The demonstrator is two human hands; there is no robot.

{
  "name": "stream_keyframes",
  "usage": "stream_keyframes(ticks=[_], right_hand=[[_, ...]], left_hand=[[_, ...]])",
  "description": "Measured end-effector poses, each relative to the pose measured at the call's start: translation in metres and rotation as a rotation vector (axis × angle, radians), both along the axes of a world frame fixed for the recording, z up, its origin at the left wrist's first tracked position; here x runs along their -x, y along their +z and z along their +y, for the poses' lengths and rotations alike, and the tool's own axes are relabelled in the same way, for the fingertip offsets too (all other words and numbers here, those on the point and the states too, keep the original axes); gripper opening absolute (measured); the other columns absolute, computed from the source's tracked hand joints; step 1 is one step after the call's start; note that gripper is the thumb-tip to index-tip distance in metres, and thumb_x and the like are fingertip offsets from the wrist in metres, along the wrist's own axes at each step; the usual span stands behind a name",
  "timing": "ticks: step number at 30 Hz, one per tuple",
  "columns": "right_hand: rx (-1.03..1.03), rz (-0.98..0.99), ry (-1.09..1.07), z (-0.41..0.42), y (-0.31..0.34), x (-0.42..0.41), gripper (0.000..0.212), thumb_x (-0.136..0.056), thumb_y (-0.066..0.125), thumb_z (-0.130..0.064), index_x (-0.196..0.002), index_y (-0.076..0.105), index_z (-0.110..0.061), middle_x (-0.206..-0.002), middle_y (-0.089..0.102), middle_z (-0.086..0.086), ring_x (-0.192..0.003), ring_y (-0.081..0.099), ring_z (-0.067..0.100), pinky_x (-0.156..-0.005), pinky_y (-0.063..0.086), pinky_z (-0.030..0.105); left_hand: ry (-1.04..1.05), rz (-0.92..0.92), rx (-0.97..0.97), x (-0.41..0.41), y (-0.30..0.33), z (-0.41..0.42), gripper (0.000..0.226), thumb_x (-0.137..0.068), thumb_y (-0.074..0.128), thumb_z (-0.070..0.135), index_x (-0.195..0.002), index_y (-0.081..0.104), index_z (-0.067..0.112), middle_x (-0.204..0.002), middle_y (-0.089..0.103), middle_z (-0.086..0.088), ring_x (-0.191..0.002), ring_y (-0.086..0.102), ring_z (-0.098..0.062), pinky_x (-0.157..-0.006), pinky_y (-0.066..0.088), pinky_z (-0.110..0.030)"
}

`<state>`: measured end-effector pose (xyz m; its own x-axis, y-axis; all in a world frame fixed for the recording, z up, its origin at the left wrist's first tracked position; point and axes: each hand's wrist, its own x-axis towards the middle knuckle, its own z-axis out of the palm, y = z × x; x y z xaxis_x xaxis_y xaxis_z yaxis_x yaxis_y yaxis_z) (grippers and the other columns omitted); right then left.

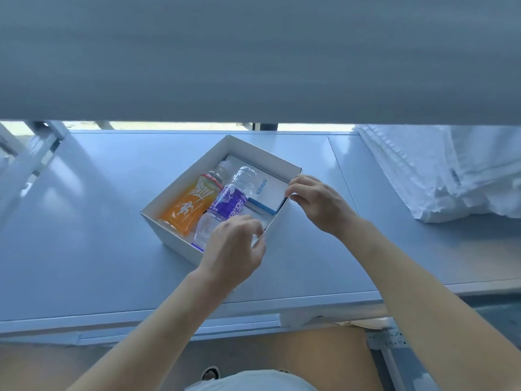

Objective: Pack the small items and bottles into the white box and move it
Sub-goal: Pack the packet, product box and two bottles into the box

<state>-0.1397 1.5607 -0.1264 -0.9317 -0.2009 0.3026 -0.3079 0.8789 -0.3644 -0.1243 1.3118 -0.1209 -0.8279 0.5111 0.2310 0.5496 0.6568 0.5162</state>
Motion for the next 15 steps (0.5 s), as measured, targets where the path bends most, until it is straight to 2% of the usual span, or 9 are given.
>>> stream_keyframes(ticks=[4,9,15], right_hand=[[0.012,0.006,-0.088,0.023,-0.001,-0.025,0.012,-0.104,0.058,-0.014,-0.103,0.07,-0.014,-0.107,0.064,-0.005,-0.109,0.057,0.017,-0.085,0.051,0.037],[0.039,-0.007,-0.197,0.043,-0.002,-0.05,0.014,-0.104,0.057,-0.014,-0.103,0.071,-0.014,-0.108,0.065,-0.005,-0.112,0.057,0.017,-0.084,0.052,0.042],[0.046,-0.018,-0.281,0.057,-0.004,-0.074,0.014,-0.103,0.057,-0.009,-0.103,0.071,-0.011,-0.108,0.066,-0.002,-0.111,0.057,0.02,-0.087,0.052,0.042]], left_hand=[[-0.076,-0.016,-0.026,-0.002,0.0,0.023,0.003,-0.085,0.073,0.017,-0.083,0.074,0.016,-0.083,0.071,0.004,-0.077,0.064,-0.016,-0.069,0.051,-0.026],[-0.158,-0.034,-0.046,-0.005,-0.001,0.045,0.002,-0.085,0.075,0.017,-0.085,0.076,0.019,-0.085,0.072,0.007,-0.076,0.064,-0.011,-0.069,0.053,-0.02],[-0.208,-0.045,-0.053,-0.005,-0.008,0.063,0.006,-0.087,0.075,0.027,-0.082,0.073,0.022,-0.084,0.071,0.009,-0.077,0.064,-0.012,-0.072,0.06,-0.034]])
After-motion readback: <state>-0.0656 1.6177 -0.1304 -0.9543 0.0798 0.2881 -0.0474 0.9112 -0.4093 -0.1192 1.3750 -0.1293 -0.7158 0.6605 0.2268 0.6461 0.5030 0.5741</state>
